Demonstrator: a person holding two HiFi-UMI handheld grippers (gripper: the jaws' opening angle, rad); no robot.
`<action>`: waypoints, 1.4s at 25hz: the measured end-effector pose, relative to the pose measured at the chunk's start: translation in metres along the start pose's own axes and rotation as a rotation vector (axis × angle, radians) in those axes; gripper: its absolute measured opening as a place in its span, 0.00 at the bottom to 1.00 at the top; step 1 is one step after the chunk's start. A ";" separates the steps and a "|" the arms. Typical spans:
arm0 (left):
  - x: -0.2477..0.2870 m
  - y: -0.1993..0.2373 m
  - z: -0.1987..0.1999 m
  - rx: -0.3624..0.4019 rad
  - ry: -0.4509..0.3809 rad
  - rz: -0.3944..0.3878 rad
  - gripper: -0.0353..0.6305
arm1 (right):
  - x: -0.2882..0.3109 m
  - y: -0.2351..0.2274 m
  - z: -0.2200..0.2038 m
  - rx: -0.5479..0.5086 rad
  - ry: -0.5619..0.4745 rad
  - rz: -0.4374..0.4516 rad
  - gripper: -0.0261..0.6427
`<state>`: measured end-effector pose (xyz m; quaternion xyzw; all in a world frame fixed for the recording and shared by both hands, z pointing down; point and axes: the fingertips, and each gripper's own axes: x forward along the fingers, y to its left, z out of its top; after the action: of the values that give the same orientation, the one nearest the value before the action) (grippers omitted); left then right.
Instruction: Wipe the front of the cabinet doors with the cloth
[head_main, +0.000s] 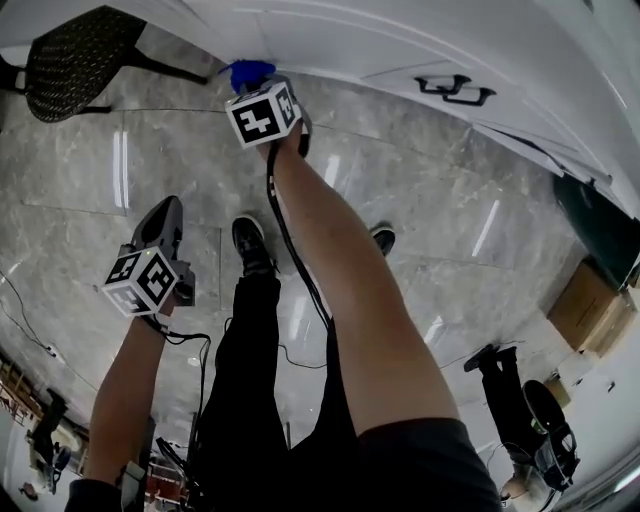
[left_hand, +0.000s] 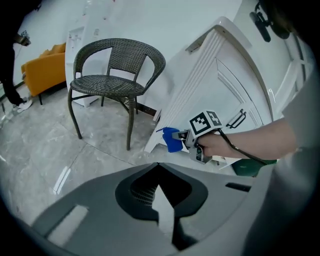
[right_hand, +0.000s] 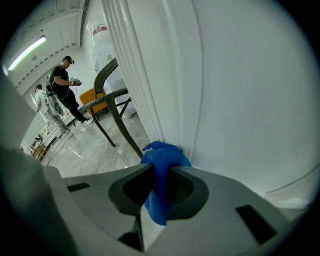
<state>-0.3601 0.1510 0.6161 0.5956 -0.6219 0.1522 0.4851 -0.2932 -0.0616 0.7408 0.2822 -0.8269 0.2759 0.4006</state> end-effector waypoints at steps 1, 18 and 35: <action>-0.001 0.001 -0.001 -0.012 -0.002 -0.002 0.05 | 0.001 -0.006 0.000 0.006 0.001 -0.012 0.12; 0.031 -0.110 -0.009 0.083 0.023 -0.098 0.05 | -0.076 -0.148 -0.066 0.135 -0.029 -0.184 0.12; 0.011 -0.254 0.009 0.141 -0.031 -0.173 0.05 | -0.237 -0.165 -0.111 0.231 -0.075 -0.147 0.12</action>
<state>-0.1357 0.0758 0.5220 0.6819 -0.5635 0.1440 0.4437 -0.0005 -0.0411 0.6433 0.3965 -0.7810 0.3286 0.3533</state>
